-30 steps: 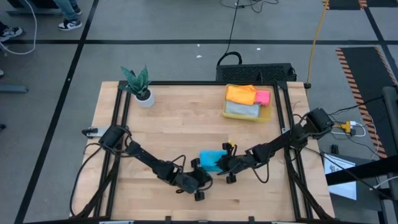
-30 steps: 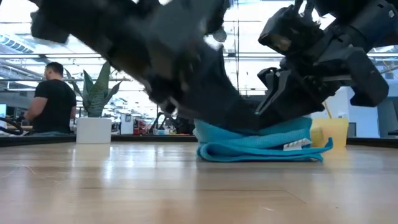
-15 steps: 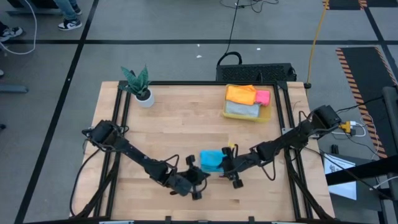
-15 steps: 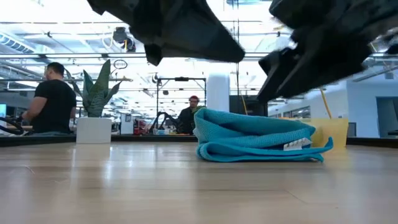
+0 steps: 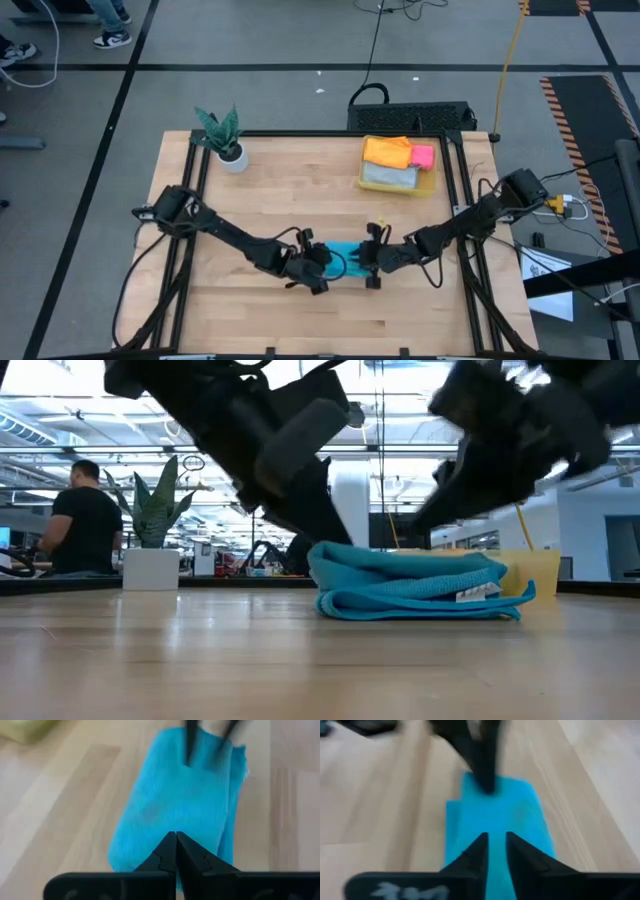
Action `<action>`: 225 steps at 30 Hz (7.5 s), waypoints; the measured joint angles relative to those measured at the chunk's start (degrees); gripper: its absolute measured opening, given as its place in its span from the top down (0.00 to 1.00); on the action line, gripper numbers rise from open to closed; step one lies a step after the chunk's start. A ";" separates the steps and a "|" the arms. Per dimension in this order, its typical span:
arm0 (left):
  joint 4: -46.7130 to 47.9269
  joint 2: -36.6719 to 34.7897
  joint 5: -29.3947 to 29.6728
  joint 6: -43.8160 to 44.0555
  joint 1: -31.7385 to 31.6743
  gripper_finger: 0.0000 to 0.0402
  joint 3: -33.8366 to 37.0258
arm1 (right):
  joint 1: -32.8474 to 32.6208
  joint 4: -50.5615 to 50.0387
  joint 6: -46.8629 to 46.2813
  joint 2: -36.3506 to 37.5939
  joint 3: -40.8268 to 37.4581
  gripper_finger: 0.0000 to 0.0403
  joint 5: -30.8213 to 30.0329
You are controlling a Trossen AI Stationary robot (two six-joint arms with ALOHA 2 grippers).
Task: Fold microfiber towels
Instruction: Fold the blue kitchen towel
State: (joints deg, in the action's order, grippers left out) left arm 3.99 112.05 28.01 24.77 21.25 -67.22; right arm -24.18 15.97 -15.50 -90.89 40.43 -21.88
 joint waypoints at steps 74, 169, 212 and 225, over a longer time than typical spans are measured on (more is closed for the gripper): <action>-24.75 1.69 5.06 -5.62 2.18 0.55 14.21 | -2.17 9.51 1.31 7.30 -10.81 0.96 7.27; -20.16 -0.48 8.09 0.64 5.20 0.66 14.21 | -4.12 11.91 16.84 -13.08 7.77 0.59 14.42; -33.77 6.49 14.64 -4.76 3.81 0.66 14.21 | -3.66 16.87 6.84 -14.16 3.15 1.00 11.62; -31.56 6.23 14.69 -14.43 9.60 0.66 14.19 | -5.64 19.15 11.44 -9.75 2.50 1.00 11.51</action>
State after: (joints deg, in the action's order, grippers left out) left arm -27.58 118.28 42.70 10.34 30.85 -53.04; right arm -29.82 35.11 -4.05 -100.65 42.94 -10.37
